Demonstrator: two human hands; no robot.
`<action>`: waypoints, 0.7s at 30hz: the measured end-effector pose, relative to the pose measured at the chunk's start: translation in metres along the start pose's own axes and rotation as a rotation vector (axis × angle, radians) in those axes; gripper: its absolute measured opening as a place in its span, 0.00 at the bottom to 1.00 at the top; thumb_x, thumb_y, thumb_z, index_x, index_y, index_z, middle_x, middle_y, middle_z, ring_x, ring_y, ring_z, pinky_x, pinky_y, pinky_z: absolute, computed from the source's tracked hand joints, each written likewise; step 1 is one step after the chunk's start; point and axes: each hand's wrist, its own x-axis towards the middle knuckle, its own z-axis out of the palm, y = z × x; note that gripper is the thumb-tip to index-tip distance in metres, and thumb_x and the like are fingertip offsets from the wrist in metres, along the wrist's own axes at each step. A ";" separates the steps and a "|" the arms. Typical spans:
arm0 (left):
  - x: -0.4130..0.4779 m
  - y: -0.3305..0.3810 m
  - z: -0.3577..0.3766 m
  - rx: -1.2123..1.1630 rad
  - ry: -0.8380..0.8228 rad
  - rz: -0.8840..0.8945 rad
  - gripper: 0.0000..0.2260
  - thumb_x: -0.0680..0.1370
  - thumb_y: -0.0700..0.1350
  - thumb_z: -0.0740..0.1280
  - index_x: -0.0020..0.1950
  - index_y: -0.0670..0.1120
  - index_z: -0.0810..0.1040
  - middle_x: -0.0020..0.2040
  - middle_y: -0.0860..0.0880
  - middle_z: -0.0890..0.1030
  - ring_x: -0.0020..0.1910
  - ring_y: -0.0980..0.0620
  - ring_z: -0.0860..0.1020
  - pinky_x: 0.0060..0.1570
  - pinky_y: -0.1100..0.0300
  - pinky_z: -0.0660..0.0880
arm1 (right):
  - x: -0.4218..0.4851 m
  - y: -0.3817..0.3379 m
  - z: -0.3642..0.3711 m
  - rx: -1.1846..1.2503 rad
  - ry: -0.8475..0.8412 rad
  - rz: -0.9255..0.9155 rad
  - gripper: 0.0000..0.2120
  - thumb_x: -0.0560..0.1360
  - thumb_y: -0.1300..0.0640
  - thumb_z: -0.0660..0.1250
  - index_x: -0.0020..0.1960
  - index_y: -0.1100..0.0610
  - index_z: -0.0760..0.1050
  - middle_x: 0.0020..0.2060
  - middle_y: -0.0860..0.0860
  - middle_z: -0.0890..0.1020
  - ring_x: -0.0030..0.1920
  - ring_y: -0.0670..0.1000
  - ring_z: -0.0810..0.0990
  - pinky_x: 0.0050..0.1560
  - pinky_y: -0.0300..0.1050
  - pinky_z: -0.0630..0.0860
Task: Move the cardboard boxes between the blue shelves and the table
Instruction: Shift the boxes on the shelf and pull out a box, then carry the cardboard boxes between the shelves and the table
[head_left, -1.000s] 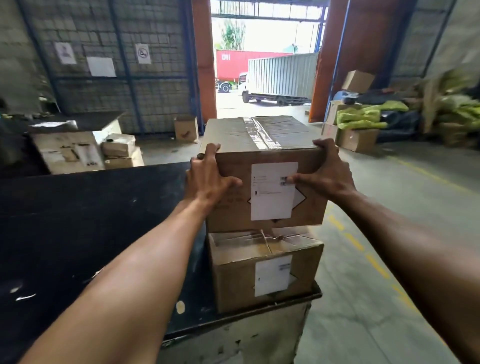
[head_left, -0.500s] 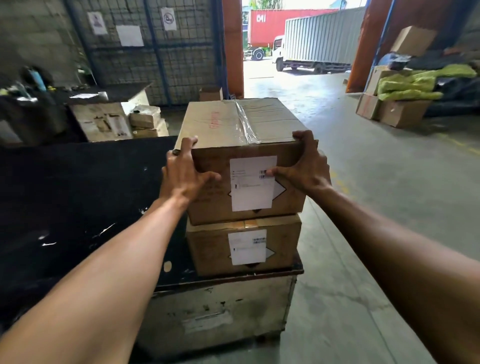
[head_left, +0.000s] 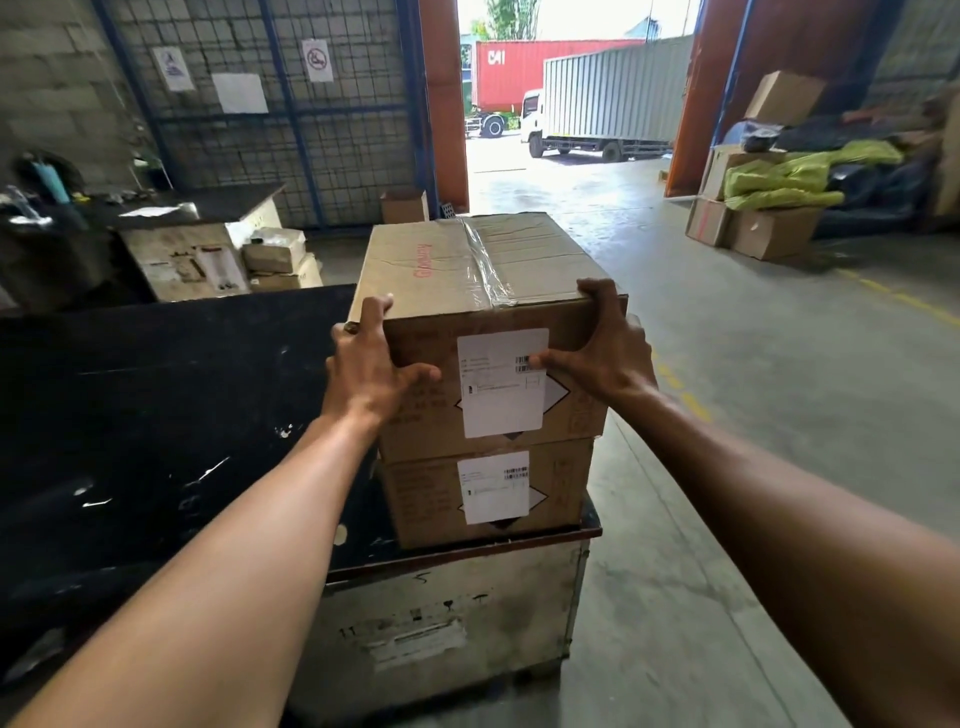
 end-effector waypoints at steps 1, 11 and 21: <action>0.001 -0.001 0.000 -0.002 0.000 0.007 0.43 0.64 0.55 0.80 0.71 0.58 0.59 0.65 0.36 0.67 0.62 0.31 0.71 0.57 0.38 0.73 | 0.000 0.000 0.001 -0.006 -0.001 0.005 0.47 0.56 0.38 0.82 0.68 0.39 0.60 0.60 0.56 0.72 0.52 0.56 0.74 0.46 0.46 0.72; -0.002 -0.002 -0.011 0.059 -0.065 0.038 0.37 0.71 0.58 0.74 0.72 0.60 0.55 0.66 0.38 0.67 0.62 0.34 0.72 0.53 0.42 0.74 | -0.015 -0.020 -0.008 -0.152 -0.053 0.080 0.44 0.64 0.38 0.78 0.72 0.37 0.57 0.63 0.61 0.65 0.58 0.67 0.75 0.56 0.60 0.76; 0.001 -0.022 -0.086 0.358 0.142 0.173 0.24 0.79 0.60 0.61 0.69 0.46 0.69 0.66 0.39 0.71 0.61 0.39 0.74 0.51 0.46 0.74 | -0.014 -0.106 -0.011 -0.309 0.133 -0.173 0.24 0.74 0.44 0.66 0.70 0.44 0.68 0.67 0.58 0.71 0.66 0.62 0.71 0.63 0.61 0.72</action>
